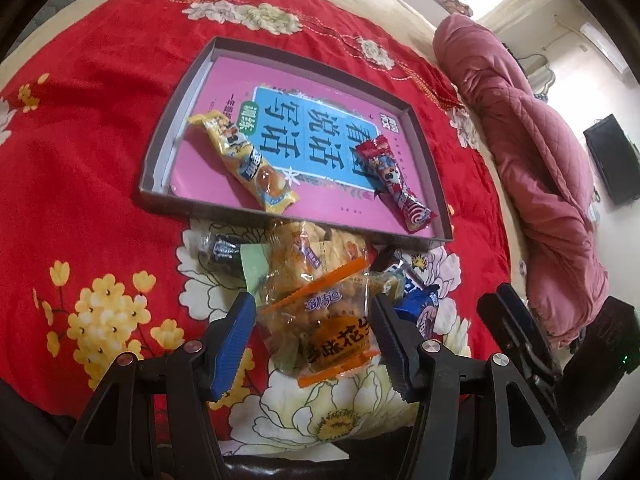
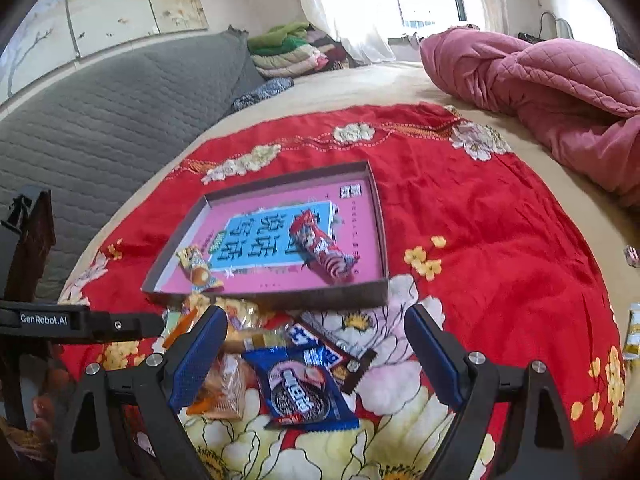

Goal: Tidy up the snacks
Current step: 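Move both open tools back over the remaining snack pile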

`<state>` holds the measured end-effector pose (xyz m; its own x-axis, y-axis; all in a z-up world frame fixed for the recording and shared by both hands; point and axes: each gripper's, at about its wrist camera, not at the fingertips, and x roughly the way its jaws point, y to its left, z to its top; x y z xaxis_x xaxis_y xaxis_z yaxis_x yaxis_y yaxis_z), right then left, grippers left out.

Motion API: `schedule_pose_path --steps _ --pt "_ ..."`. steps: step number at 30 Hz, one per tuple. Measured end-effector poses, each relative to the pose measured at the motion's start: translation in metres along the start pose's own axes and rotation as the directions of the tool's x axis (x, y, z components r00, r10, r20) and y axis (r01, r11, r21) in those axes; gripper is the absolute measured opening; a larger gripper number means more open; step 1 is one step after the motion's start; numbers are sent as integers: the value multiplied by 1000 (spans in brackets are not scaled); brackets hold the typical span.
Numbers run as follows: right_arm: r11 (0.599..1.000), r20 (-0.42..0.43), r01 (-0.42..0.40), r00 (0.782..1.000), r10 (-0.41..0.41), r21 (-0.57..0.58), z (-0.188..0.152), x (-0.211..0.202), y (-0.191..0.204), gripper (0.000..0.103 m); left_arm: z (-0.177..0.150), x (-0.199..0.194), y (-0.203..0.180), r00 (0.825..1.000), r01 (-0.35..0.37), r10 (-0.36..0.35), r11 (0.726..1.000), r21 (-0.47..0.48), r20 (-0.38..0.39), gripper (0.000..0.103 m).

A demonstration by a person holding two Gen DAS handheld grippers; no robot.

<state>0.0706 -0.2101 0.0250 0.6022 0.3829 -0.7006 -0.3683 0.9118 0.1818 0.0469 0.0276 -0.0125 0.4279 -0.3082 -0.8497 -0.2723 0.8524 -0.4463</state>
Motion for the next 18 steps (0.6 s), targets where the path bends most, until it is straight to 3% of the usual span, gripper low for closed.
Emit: schedule_pose_path --steps 18 --pt "995 -162 41 985 -56 -90 -28 18 14 90 -16 19 -12 995 31 -30 999 10 -94 62"
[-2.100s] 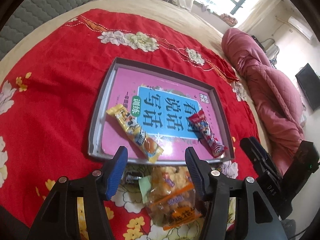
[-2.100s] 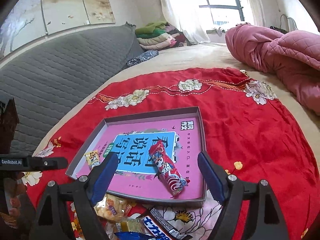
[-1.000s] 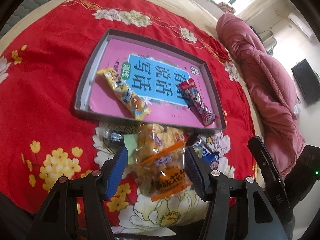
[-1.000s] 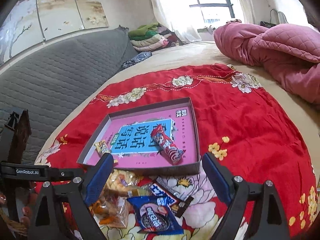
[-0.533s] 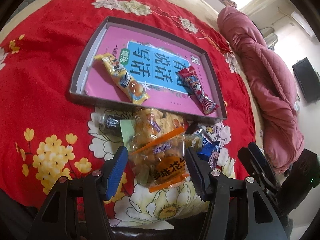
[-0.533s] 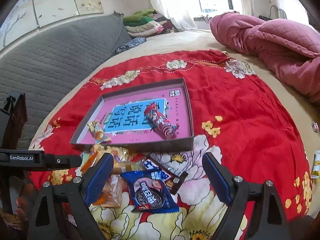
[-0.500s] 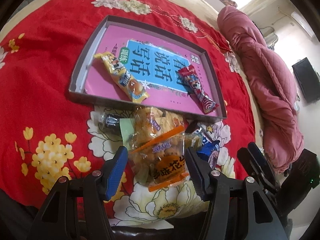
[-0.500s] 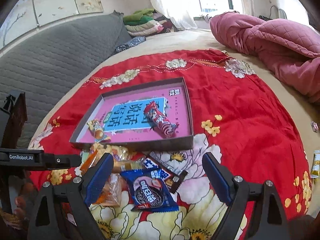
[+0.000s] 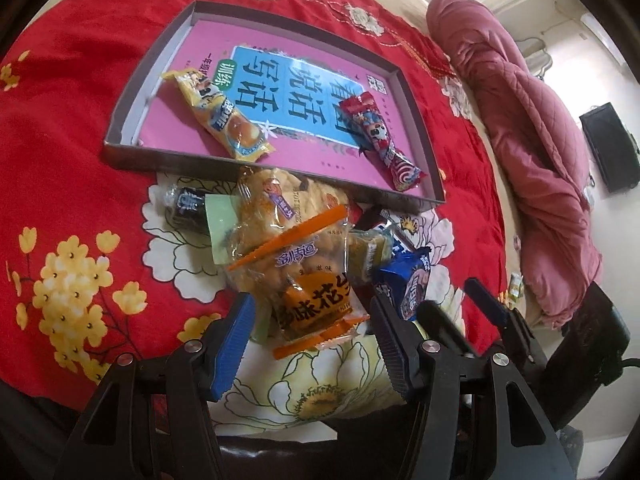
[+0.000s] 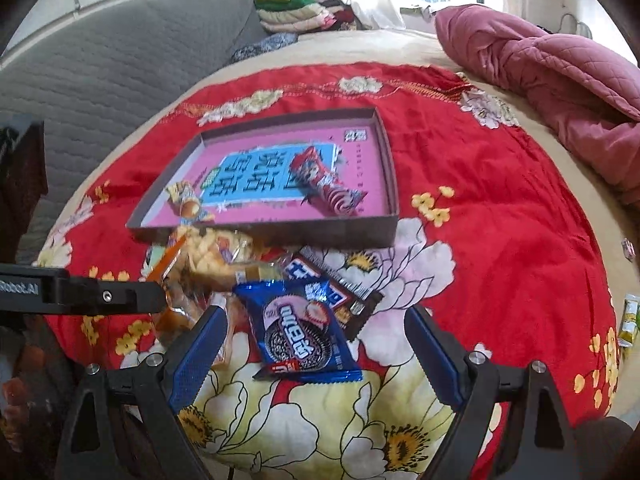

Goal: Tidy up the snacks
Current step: 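Move both open tools back over the remaining snack pile, then grasp the blue cookie pack with the right tool while the left tool grasps the orange-labelled peanut bag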

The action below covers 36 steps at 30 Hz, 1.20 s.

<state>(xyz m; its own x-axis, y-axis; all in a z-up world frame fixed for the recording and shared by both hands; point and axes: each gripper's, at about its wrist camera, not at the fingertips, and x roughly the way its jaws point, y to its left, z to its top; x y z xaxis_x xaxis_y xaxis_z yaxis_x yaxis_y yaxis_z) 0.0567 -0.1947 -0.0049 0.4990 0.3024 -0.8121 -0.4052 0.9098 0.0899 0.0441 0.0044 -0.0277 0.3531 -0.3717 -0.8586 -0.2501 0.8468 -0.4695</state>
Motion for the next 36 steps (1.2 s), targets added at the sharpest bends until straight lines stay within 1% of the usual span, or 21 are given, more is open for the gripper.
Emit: schedule_pose_path --steps 9,15,19,21,23,26,28,32,34,36 --pt "999 -99 5 995 -9 -33 -6 26 8 90 0 13 -2 1000 0 0 1000 -15 -25 62" --pt "999 -124 7 992 -12 -34 -7 34 7 90 3 20 1 999 0 -2 999 -46 -32 62" --pt "999 -126 10 992 -16 -43 -7 37 8 90 4 23 -1 1000 -7 6 999 -53 -31 62" --pt "999 -120 10 993 -17 -53 -7 37 10 83 4 25 -3 999 -5 3 999 -54 -36 62" --pt "998 -121 6 993 -14 -60 -7 37 11 70 4 27 -5 999 -21 19 998 -53 -32 62" --pt "998 -138 -15 990 7 -59 -8 41 12 61 4 28 -7 999 -30 29 998 -60 -27 63" --pt "998 -133 -24 991 16 -61 -8 40 12 58 5 29 -8 999 -36 35 998 -59 -25 63" --pt "998 -121 -47 992 40 -50 -7 37 11 57 5 30 -7 999 -47 46 996 -71 -19 63" --pt "998 -114 -52 992 47 -43 -7 35 10 57 6 31 -4 998 -66 65 995 -79 -15 63" --pt "998 -106 -54 993 50 -38 -7 33 9 57 5 31 0 998 -62 61 994 -94 -14 62"
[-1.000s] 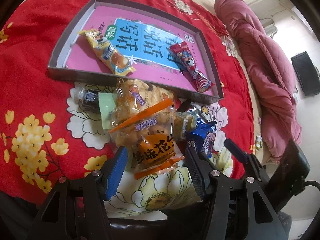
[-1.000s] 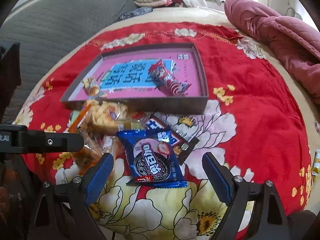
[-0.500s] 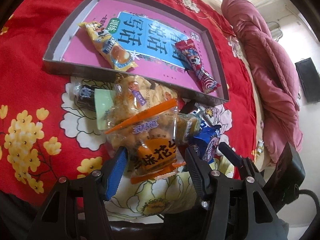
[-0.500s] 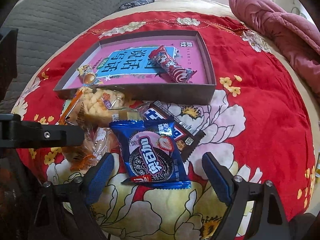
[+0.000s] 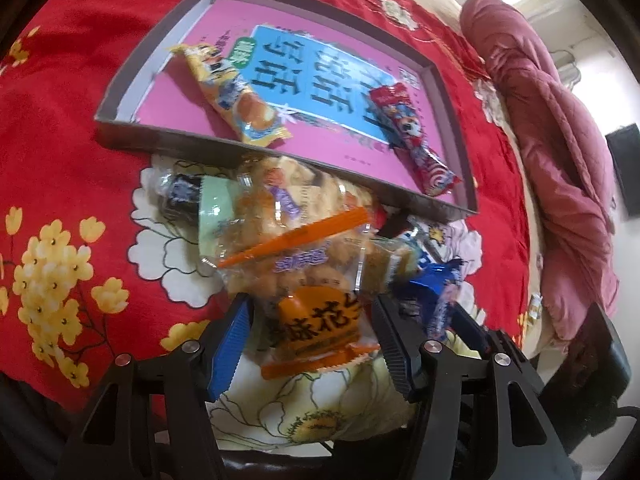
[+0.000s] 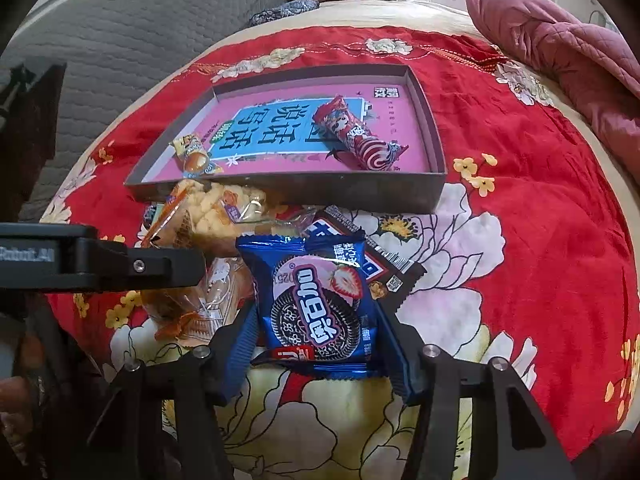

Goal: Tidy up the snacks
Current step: 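Grasp the blue cookie pack with the right tool while the left tool grasps the orange-labelled peanut bag, then carry the blue cookie pack and the peanut bag over the tray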

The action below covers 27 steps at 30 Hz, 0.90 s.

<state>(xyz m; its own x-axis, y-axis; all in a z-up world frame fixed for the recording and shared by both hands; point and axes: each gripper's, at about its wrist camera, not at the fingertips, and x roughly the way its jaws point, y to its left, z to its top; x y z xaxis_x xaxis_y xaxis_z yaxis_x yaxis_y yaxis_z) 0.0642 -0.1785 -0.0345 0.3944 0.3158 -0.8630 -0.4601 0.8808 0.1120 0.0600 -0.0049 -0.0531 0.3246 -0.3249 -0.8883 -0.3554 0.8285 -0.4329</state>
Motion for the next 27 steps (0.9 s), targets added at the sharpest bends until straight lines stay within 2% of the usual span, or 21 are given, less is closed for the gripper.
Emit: schedule_pose_path --steps 3,7,17,27 --pt "1000 12 -5 1000 5 11 1 -3 -2 57 0 0 2 1000 -1 1 1000 2 8 61" --pt "999 21 -12 1000 11 30 2 -4 -6 57 -1 -1 2 1000 -14 13 1000 23 15 51" --pt "997 89 -58 995 53 51 6 -18 -8 56 -5 -14 4 999 20 -22 998 53 24 45" --pt "993 171 -96 982 83 70 11 -32 -14 56 4 -51 5 992 33 -42 997 70 119 45"
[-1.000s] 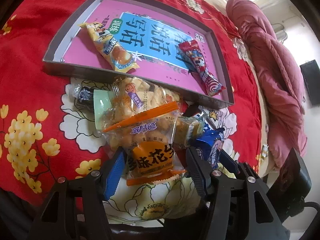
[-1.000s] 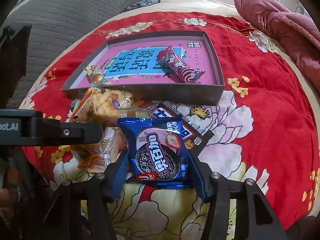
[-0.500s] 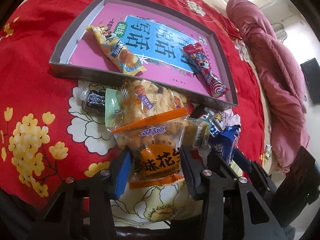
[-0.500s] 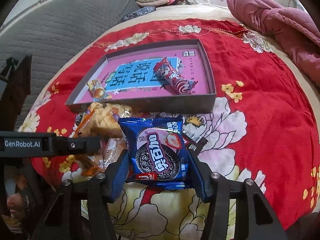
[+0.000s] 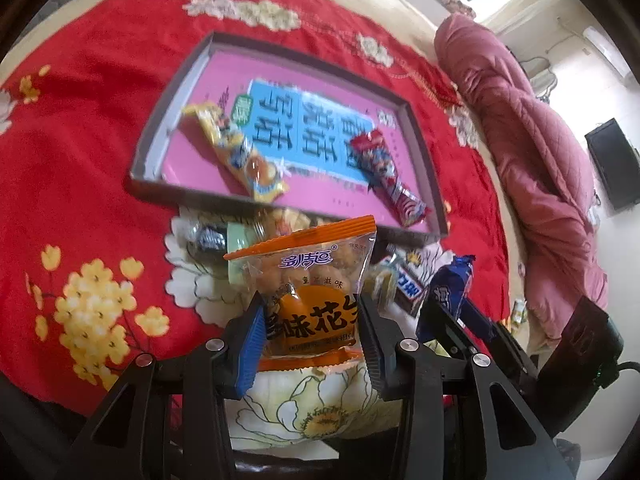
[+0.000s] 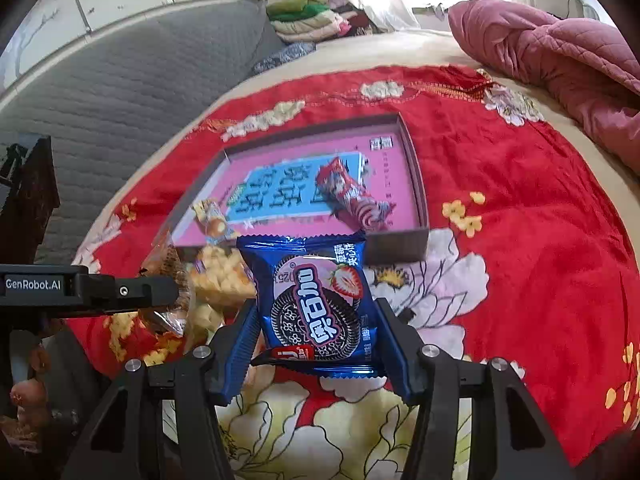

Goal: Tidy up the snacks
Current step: 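Carry the blue cookie pack and the peanut bag over the tray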

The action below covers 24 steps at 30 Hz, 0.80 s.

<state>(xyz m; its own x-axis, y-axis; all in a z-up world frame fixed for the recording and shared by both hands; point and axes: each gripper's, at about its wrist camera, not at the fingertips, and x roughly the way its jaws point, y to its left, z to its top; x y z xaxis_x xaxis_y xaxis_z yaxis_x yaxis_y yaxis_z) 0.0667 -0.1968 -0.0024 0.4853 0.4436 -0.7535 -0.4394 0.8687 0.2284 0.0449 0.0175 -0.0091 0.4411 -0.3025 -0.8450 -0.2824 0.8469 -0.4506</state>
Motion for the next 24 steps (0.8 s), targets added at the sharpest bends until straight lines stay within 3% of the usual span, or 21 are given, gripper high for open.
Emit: schedule_pose_path --steps 11,24 --pt "999 89 -31 995 33 -29 11 -8 6 56 15 -23 6 996 -9 9 1000 -8 84 45" --pt "1000 145 -20 989 23 -24 23 -10 0 56 28 -23 7 992 -22 23 1000 -10 124 45"
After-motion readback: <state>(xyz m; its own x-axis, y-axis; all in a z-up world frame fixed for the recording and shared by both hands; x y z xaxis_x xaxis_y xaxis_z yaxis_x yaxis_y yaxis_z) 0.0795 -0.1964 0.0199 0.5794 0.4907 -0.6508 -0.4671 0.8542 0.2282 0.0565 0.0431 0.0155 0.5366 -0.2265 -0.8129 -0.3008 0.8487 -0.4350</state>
